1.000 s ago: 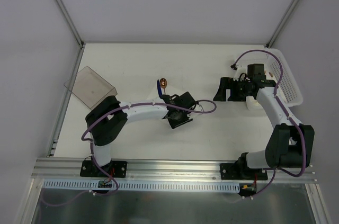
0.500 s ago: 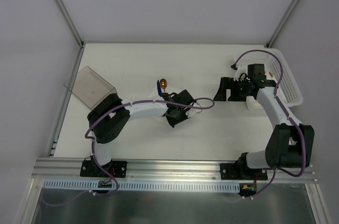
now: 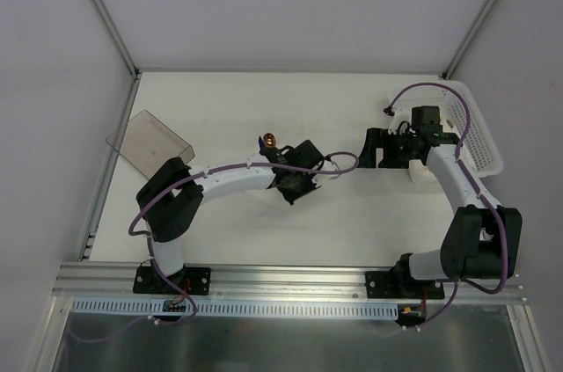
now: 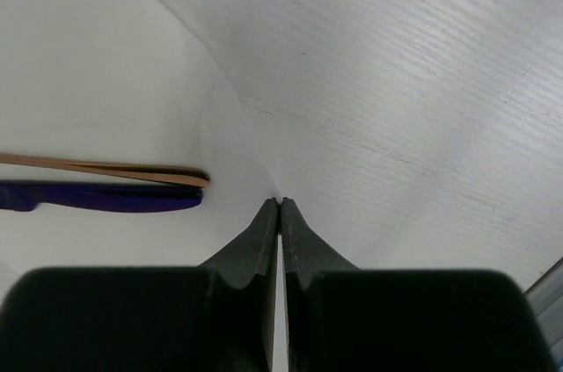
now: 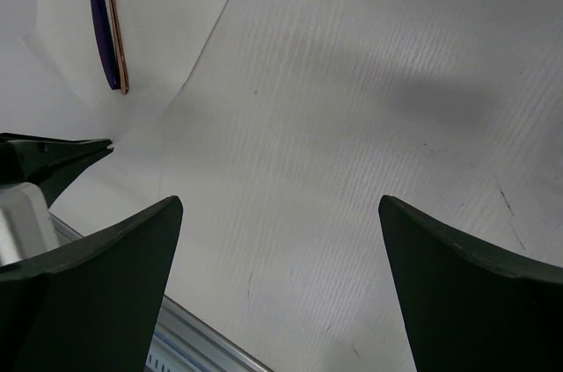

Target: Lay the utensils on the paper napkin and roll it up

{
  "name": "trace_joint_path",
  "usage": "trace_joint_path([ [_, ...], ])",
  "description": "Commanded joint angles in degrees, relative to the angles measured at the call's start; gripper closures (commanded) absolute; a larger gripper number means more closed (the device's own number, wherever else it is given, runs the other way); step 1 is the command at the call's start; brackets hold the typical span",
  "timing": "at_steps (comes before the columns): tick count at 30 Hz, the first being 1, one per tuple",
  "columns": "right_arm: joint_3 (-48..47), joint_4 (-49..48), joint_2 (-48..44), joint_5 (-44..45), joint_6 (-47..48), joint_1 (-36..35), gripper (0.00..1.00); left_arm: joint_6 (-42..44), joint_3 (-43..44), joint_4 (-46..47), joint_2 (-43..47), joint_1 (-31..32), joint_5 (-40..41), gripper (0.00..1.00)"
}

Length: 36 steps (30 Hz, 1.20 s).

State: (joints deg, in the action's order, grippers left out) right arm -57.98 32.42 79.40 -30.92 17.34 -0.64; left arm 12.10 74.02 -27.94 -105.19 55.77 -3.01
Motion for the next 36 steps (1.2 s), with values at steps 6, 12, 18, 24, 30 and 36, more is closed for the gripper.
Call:
trace_joint_path([
  [6, -1.0, 1.76, 0.84, -3.97, 0.85, 0.38, 0.01, 1.7, 3.59, -1.59, 1.92, -3.65, 0.28, 1.0],
  [12, -0.91, 2.03, 5.41, -11.87, -1.61, 0.29, 0.06, 3.89, 5.34, -1.5, -0.01, -6.02, 1.95, 1.0],
  [18, -0.65, 1.16, 12.36, -20.4, -4.59, -1.72, 0.25, 6.09, 6.49, -0.62, -1.16, -8.13, 2.65, 1.0],
  [24, 0.58, -4.89, 14.47, -23.31, -9.86, -5.85, 0.42, 7.41, 5.96, 0.61, -2.56, -9.36, 2.65, 0.97],
  [30, 1.73, -11.49, 16.93, -26.21, -15.23, -10.33, 0.53, 7.24, 5.17, 2.63, -3.71, -10.5, 2.57, 0.94],
  [36, 1.9, -18.95, 21.15, -28.06, -23.04, -13.06, 0.61, 7.33, 5.43, 3.77, -4.5, -10.85, 1.78, 0.89],
])
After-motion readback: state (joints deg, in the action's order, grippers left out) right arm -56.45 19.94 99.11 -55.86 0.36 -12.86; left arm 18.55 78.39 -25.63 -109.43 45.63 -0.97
